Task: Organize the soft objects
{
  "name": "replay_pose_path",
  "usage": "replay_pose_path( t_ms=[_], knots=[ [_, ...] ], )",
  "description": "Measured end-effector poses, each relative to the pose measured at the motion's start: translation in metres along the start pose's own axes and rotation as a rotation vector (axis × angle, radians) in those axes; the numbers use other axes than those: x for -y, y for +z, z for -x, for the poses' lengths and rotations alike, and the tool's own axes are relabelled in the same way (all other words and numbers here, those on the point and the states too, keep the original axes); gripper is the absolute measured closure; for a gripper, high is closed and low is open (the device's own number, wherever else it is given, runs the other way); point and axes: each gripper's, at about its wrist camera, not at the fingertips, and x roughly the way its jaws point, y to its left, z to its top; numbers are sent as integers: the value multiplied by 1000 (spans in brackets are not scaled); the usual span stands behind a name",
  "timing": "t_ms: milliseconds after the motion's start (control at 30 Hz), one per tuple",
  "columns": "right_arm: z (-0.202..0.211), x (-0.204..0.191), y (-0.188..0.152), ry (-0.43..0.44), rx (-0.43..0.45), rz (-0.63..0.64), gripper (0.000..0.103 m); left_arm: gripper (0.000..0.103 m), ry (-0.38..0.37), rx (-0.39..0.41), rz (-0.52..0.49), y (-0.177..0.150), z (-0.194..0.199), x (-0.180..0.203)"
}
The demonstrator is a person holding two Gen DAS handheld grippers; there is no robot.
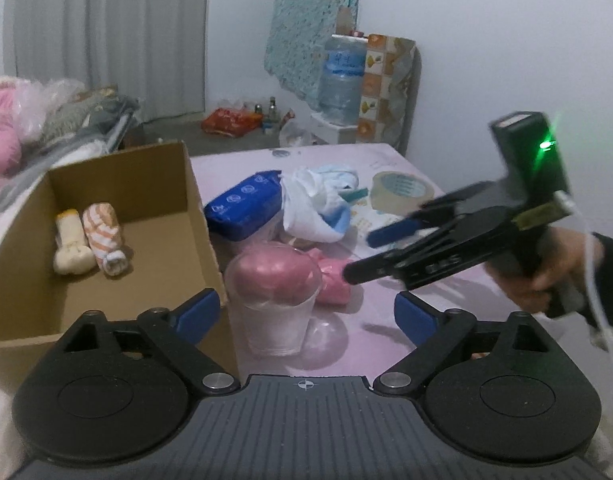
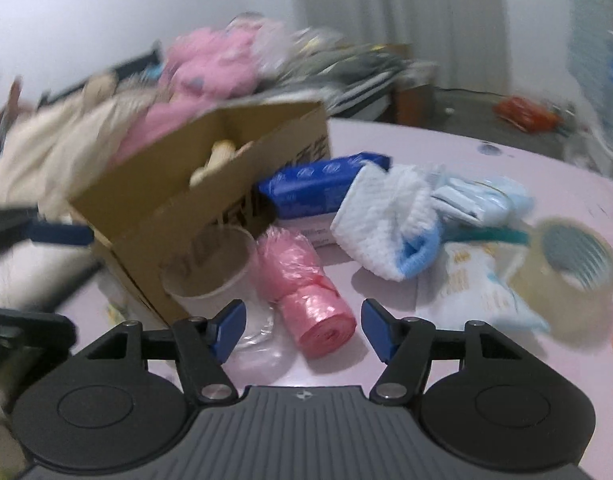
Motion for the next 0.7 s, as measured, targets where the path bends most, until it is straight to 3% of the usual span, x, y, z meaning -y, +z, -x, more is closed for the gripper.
replay_pose_path(
  t_ms=[167, 367, 533, 700],
  knots=[
    [-32, 9, 9, 37, -58, 131, 55, 18, -7, -1, 18, 4, -7, -2],
    [-43, 8, 6, 58, -104, 87, 60, 22, -40, -18, 81, 7, -5, -9],
    [-24, 3, -7, 26, -137, -33, 61, 22, -83, -5, 97, 5, 5, -10],
    [5, 5, -33, 13, -171, -262, 62, 22, -182, 3, 112, -1, 17, -8]
  ],
)
